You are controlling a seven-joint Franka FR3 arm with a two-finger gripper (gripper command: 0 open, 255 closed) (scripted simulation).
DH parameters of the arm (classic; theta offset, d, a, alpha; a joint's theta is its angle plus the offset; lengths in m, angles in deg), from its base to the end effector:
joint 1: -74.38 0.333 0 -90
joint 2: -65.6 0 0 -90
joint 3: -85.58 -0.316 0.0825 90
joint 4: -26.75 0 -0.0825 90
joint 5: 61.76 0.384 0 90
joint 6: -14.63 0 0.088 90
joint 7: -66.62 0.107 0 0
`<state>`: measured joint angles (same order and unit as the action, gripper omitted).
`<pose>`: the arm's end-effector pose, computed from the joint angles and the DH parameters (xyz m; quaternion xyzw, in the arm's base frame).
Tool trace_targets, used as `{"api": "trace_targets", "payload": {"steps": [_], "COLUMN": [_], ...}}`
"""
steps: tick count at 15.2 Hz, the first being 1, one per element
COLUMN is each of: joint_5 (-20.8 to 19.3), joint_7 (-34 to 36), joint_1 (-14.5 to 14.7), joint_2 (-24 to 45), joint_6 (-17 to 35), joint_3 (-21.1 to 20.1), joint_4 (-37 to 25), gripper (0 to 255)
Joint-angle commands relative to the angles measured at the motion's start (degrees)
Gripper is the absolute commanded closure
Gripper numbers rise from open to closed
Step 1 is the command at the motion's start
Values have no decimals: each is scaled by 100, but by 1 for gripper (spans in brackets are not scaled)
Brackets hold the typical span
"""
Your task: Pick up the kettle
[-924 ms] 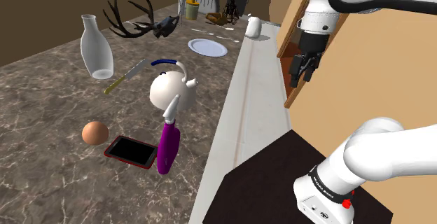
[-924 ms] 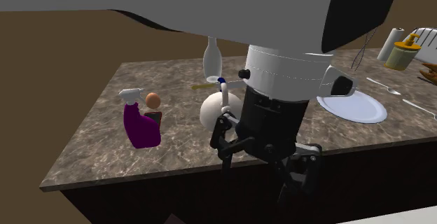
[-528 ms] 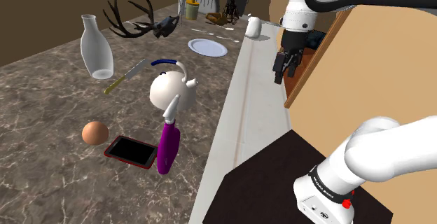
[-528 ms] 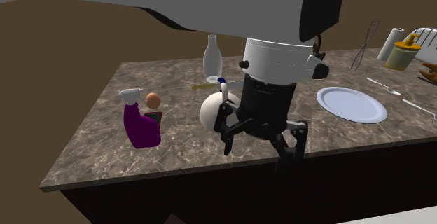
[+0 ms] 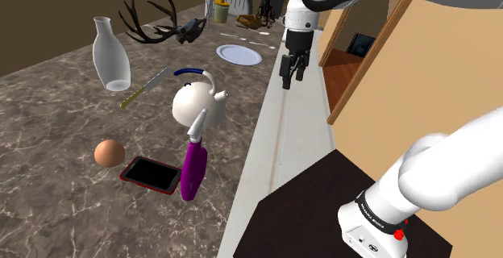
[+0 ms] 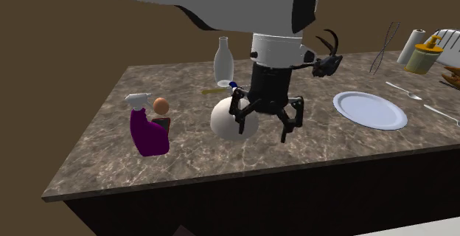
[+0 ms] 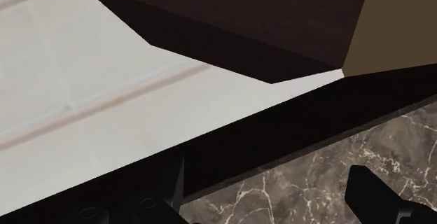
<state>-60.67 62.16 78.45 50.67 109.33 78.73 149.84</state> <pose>0.4408 0.0901 0.4928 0.9848 0.1272 -0.1175 0.0123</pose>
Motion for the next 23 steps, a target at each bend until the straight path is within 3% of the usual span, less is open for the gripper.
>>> {"api": "trace_targets", "payload": {"steps": [1, 11, 18, 23], "joint_5": [-53, -489, -940, -954], "joint_7": [-87, -319, -508, -494], "joint_1": [58, 463, 950, 949], "joint_2": [405, 2567, 4216, 4270], "joint_6": [52, -9, -493, -211], "joint_3": [-71, -474, -671, -663], "joint_4": [-357, -2565, -4660, -4429], "gripper": [0, 0, 0, 0]}}
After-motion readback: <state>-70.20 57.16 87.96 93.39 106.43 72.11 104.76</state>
